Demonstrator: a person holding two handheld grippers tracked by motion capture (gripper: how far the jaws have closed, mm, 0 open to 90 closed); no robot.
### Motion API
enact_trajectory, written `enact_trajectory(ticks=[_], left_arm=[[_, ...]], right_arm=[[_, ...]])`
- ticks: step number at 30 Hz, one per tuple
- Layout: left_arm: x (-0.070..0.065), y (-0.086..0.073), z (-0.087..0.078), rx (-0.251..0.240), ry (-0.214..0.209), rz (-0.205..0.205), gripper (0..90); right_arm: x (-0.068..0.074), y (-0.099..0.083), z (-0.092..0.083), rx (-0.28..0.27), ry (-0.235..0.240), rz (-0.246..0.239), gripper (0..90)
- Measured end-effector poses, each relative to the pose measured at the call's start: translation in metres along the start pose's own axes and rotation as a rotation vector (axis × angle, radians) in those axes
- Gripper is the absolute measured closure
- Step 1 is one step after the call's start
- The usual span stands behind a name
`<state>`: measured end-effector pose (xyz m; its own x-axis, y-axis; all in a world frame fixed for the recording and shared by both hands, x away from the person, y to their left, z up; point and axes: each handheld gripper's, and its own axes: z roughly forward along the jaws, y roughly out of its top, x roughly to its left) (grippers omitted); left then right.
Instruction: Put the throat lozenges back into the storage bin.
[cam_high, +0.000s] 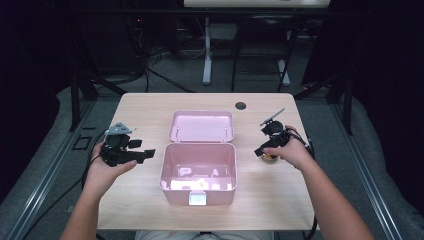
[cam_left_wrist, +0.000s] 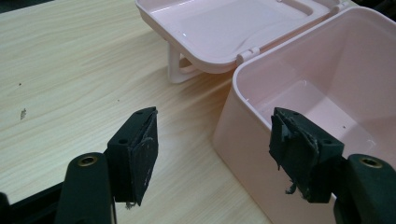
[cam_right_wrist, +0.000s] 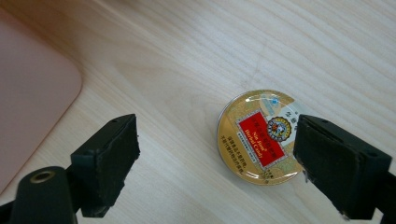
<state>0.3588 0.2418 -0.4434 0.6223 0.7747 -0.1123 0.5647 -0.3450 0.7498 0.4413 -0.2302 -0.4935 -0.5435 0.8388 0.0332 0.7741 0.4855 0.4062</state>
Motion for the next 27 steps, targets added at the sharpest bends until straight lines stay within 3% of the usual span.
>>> enact_trajectory(ticks=[27], left_arm=[[0.0, -0.002, 0.003, 0.017, -0.008, -0.008, 29.2]], right_arm=[[-0.022, 0.005, 0.023, 0.099, -0.046, 0.087, 14.5]])
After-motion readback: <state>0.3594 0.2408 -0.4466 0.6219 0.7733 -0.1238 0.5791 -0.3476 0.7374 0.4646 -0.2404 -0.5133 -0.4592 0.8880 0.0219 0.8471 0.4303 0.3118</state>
